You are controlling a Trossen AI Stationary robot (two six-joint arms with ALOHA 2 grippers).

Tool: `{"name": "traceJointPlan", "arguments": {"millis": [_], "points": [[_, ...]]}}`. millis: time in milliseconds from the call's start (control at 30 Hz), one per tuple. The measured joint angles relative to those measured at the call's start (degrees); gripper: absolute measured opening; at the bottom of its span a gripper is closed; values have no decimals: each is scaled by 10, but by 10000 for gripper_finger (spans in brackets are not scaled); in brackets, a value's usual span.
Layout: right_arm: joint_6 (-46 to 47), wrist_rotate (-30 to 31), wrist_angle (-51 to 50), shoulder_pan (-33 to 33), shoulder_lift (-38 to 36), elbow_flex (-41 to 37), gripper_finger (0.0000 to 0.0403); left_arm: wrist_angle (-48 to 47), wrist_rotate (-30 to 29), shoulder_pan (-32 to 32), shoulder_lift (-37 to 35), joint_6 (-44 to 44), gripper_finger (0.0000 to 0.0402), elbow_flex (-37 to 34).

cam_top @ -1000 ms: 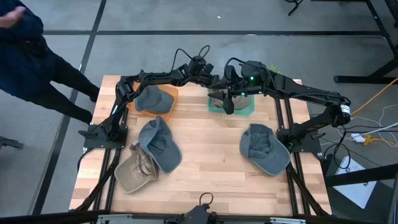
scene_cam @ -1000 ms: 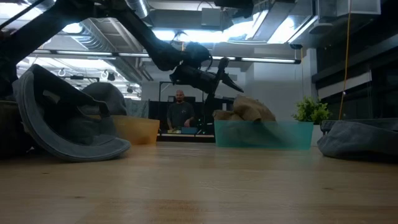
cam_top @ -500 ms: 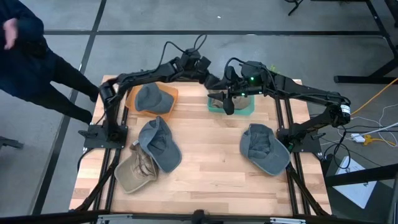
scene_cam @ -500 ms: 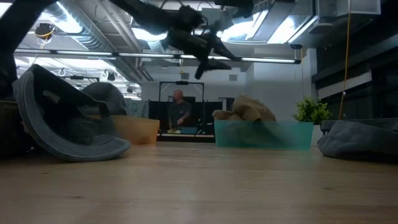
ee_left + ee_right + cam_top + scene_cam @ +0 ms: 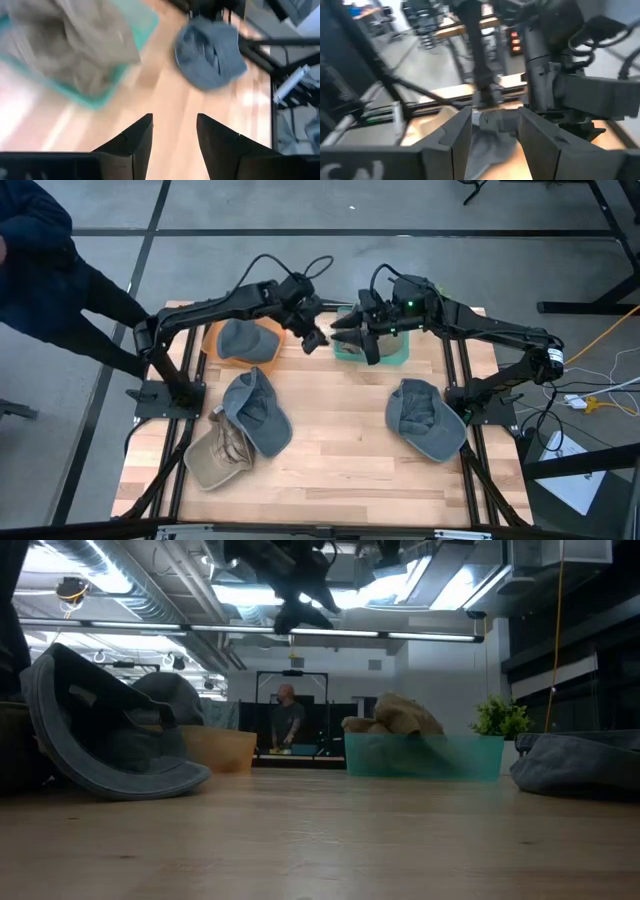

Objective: Pick & Place hat
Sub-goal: Put the left gray cap into the orange bin

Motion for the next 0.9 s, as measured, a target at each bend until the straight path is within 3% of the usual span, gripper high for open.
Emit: {"name": "traceJointPlan", "arguments": {"millis": [233,500,633,733,900], "points": [[0,-93,-63,1,0,0,155,-135,-2,-59,-23,-33,148,-1],[26,-94,-109,6,2,0,155,-183,-75,-176,-77,-16,148,-1],[29,-87,-136,23,5,-2,155,-204,-79,-236,-99,12,148,-1],[28,-72,-135,41,8,-18,155,-245,-82,-278,-108,20,148,-1],[8,-69,-134,75,8,-60,155,-344,-137,-334,-109,2,148,-2]]}}
